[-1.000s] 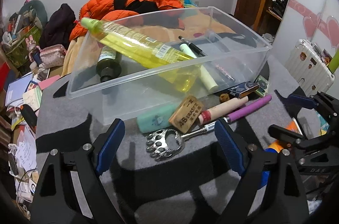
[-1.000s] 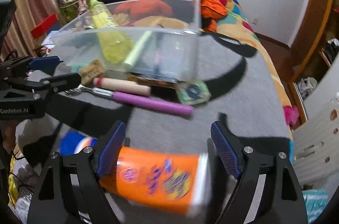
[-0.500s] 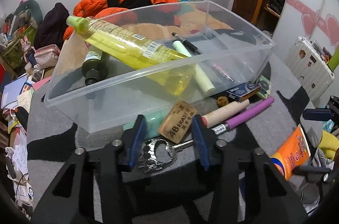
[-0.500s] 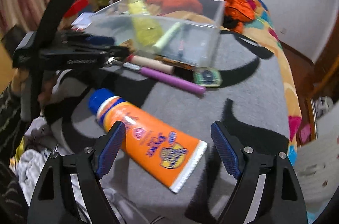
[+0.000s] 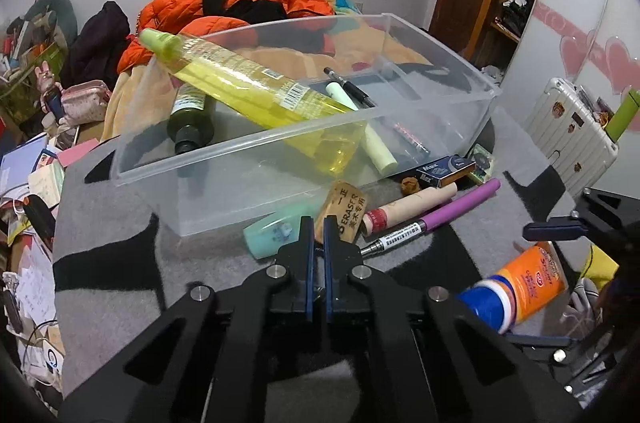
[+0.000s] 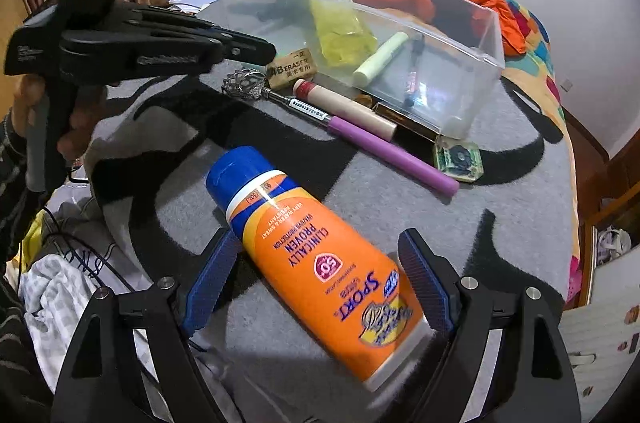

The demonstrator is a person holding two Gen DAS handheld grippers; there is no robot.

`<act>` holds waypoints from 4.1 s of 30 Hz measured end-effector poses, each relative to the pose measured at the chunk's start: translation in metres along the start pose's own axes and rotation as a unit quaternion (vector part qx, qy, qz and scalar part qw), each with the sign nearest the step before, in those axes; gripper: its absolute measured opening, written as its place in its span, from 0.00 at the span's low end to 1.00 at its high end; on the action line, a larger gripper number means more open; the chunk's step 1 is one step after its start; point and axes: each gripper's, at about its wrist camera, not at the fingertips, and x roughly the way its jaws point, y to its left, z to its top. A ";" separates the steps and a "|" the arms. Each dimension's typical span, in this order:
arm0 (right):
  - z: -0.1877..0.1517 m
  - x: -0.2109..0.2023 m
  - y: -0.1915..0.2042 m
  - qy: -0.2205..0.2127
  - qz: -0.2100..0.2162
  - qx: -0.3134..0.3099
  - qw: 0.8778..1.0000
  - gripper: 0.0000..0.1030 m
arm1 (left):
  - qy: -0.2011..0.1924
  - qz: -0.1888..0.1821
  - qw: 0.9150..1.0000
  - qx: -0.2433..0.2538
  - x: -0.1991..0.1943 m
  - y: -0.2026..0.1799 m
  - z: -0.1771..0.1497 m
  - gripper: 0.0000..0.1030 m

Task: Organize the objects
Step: 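Grasp the orange sunscreen tube with the right gripper and lift it, then grasp the beige eraser with the left gripper while the right carries the sunscreen tube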

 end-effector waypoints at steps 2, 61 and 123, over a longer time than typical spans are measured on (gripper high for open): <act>0.001 0.002 0.000 -0.001 -0.001 -0.001 1.000 0.78 | 0.000 0.001 1.000 0.002 -0.003 0.001 -0.001 0.03; -0.001 -0.040 -0.051 -0.072 -0.047 0.135 0.987 0.00 | -0.064 0.005 0.997 0.030 -0.043 -0.023 0.013 0.23; 0.011 0.007 -0.049 -0.032 -0.059 0.138 0.988 0.42 | -0.124 -0.001 0.992 -0.039 -0.076 0.001 0.019 0.23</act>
